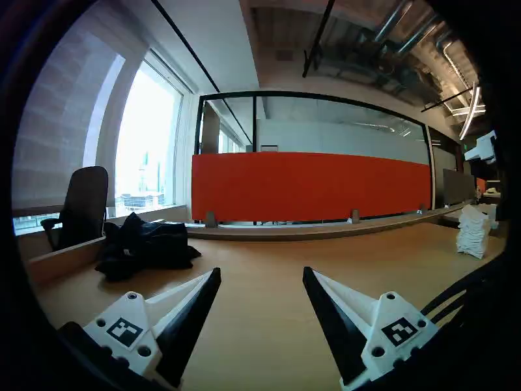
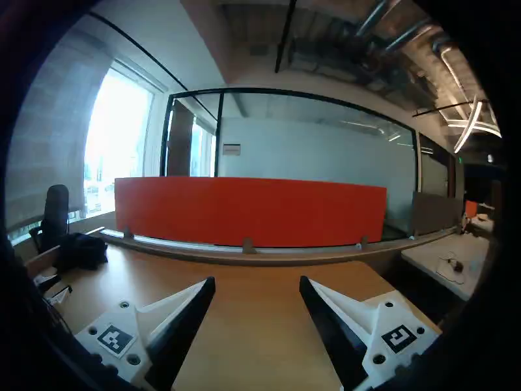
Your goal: Fold towel
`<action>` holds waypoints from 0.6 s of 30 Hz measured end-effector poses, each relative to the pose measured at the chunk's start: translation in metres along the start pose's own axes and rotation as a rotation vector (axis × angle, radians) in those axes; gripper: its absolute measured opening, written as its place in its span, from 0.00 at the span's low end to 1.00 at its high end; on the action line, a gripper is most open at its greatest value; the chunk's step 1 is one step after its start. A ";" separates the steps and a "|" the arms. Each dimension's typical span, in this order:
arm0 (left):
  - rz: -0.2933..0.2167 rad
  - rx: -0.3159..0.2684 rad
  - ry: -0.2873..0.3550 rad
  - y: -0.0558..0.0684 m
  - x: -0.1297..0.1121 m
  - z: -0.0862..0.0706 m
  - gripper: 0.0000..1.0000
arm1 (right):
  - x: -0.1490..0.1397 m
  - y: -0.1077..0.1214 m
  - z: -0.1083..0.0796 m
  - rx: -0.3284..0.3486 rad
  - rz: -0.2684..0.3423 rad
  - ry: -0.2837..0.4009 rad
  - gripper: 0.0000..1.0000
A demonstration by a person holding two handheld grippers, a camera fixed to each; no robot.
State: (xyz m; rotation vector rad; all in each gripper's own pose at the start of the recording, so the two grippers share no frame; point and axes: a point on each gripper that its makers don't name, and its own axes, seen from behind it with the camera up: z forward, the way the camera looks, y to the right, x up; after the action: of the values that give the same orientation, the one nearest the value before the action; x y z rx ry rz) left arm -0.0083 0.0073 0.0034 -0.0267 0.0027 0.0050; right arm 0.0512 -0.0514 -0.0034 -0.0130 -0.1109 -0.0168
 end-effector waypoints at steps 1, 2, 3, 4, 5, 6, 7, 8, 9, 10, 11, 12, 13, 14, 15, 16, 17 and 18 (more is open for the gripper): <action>0.000 0.000 0.000 0.000 0.000 0.000 0.93 | 0.000 0.000 0.000 0.001 -0.001 0.000 1.00; 0.001 0.000 -0.001 0.000 0.000 0.000 0.93 | 0.000 0.000 0.000 0.001 -0.002 0.000 1.00; 0.001 0.000 -0.001 0.000 0.000 0.000 0.93 | 0.000 0.000 0.000 0.002 -0.002 0.001 1.00; 0.002 0.000 -0.001 0.000 0.000 0.000 0.93 | 0.000 0.000 0.000 0.003 -0.003 0.002 1.00; 0.002 0.000 -0.001 0.000 0.000 0.000 0.93 | 0.000 0.000 0.001 0.005 -0.003 0.003 1.00; 0.003 0.000 -0.002 0.000 -0.001 0.000 0.93 | 0.000 0.001 0.001 0.006 -0.003 0.005 1.00; 0.003 0.000 -0.002 0.000 -0.001 0.000 0.93 | 0.000 0.001 0.001 0.007 -0.004 0.007 1.00; 0.003 0.000 -0.002 0.000 -0.001 0.000 0.93 | 0.000 0.002 0.001 0.009 -0.004 0.008 1.00; 0.004 0.000 -0.002 0.000 -0.001 0.000 0.93 | 0.001 0.003 0.001 0.009 -0.003 0.012 1.00; 0.005 0.000 -0.002 0.000 -0.001 -0.001 0.93 | 0.002 0.005 0.001 0.009 -0.003 0.015 1.00; 0.005 0.000 -0.002 0.000 -0.001 -0.001 0.93 | 0.002 0.006 0.001 0.008 -0.003 0.018 1.00; 0.006 0.000 -0.002 0.000 -0.001 -0.001 0.93 | 0.004 0.008 0.001 0.008 -0.002 0.022 1.00; 0.006 0.000 -0.002 0.000 -0.001 -0.001 0.93 | 0.005 0.009 0.001 0.008 -0.002 0.026 1.00; 0.006 0.000 -0.002 0.000 0.000 -0.001 0.93 | 0.006 0.011 0.002 0.007 -0.003 0.029 1.00; 0.006 0.000 -0.002 0.000 0.000 -0.001 0.93 | 0.007 0.013 0.003 0.006 -0.003 0.033 1.00; 0.006 0.000 -0.002 0.000 0.000 -0.001 0.93 | 0.007 0.015 0.003 0.005 -0.004 0.036 1.00; 0.006 0.000 -0.002 0.000 0.000 -0.001 0.93 | 0.008 0.017 0.004 0.004 -0.004 0.040 1.00; 0.006 0.000 -0.002 0.000 0.000 -0.002 0.93 | 0.008 0.019 0.004 0.002 -0.007 0.044 1.00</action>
State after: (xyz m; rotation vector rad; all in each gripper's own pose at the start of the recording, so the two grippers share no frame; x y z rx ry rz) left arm -0.0083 0.0073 0.0018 -0.0266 0.0003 0.0105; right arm 0.0590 -0.0326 0.0017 -0.0103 -0.0670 -0.0238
